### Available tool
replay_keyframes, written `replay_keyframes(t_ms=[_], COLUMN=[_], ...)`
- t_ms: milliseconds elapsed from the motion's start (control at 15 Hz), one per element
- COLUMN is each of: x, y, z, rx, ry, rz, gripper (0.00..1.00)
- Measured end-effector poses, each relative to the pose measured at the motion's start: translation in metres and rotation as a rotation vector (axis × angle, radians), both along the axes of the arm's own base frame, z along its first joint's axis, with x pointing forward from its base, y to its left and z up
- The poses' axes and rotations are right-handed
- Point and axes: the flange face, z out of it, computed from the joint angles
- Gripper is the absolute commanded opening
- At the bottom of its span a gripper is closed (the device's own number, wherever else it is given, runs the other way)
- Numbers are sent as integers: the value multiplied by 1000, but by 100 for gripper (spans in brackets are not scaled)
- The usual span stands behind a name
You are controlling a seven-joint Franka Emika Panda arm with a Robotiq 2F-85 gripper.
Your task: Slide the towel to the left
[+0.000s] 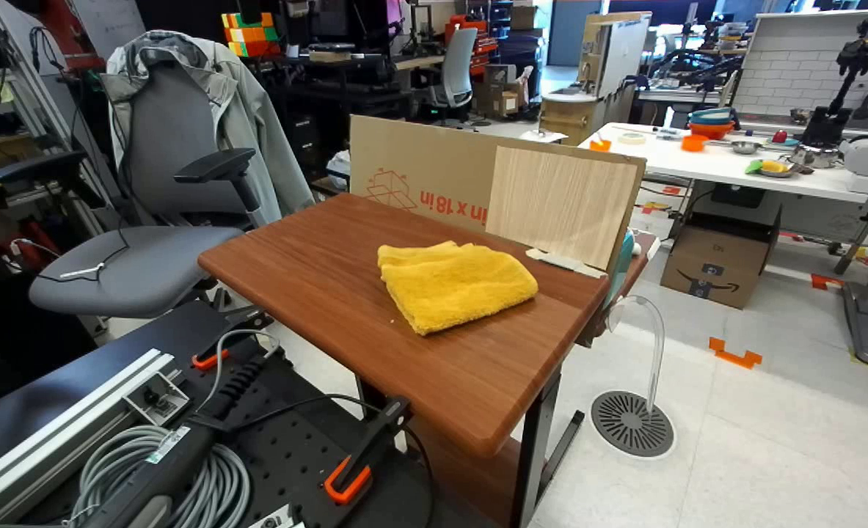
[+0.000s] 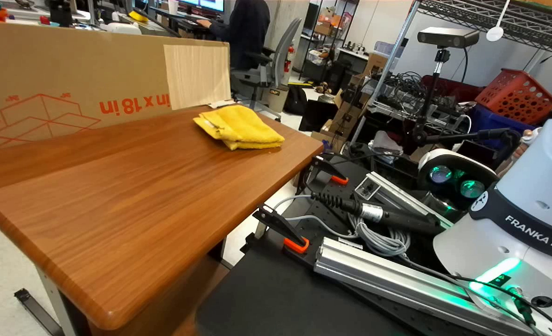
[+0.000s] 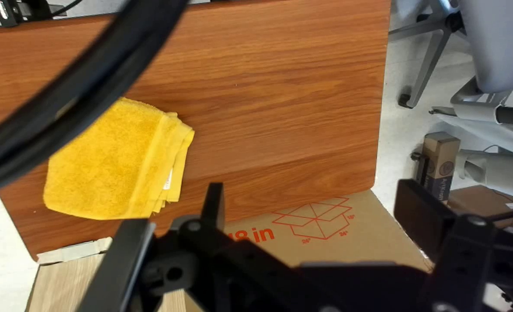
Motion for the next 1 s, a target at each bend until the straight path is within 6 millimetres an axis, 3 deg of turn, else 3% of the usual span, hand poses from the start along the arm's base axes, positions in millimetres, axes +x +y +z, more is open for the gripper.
replay_keyframes(t_ms=[267, 467, 733, 1000], x=[10, 46, 99, 140], y=[-2, -34, -104, -167], z=[2, -14, -69, -144], rx=[45, 109, 125, 97], ry=[-38, -89, -79, 40], rz=[-39, -171, -381, -567], gripper=[100, 100, 100, 100])
